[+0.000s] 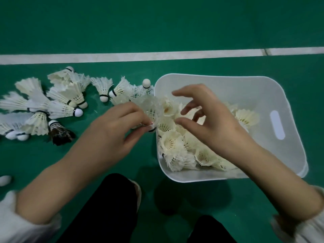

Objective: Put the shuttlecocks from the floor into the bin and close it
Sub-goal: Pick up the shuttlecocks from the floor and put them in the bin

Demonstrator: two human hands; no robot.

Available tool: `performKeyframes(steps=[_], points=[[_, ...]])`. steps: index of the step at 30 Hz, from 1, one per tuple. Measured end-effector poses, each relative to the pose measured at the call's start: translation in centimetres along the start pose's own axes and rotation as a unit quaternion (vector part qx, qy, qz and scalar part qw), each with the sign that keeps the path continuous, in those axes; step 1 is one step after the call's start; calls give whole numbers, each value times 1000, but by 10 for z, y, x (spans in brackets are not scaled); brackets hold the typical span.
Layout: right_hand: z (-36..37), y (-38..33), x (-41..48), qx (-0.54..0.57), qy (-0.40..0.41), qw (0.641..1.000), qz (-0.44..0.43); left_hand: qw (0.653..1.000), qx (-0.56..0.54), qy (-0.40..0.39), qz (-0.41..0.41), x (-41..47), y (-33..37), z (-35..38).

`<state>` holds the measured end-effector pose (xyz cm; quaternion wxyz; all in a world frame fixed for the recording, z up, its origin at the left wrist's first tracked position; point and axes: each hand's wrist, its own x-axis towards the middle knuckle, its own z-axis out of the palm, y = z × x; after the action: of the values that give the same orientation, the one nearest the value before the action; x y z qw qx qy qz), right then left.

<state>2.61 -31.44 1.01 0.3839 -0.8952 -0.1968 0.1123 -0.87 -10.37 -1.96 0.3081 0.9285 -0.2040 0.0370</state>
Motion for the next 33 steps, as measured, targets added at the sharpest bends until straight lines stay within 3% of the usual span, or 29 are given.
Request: performKeyframes(steps=[5,8,10,14,17,21,29,31,33], points=[[20,7,16,-93,-76,990,-73,999,-14,14,51,16,5,0],[15,11,19,-80,-24,994,-70,997,-20,23,65,19,7,-4],[6,10,16,-65,16,996,-59,998,-21,40,41,17,4,-9],[-8,25,14,-102,61,993,17,995,-24,44,-83,5,-14,-14],[6,44,18,-161,3,985,60,993,18,-23,-115,-5,-28,-3],[56,66,23,-232,-136,962,45,991,31,-69,-110,-11,-33,11],[57,56,40,-235,-271,924,132,989,27,-104,-103,-19,-42,21],[47,47,37,-250,-256,928,101,987,41,-106,-114,-27,-47,19],[31,28,37,-278,-190,940,59,983,47,-110,-141,-41,-58,16]])
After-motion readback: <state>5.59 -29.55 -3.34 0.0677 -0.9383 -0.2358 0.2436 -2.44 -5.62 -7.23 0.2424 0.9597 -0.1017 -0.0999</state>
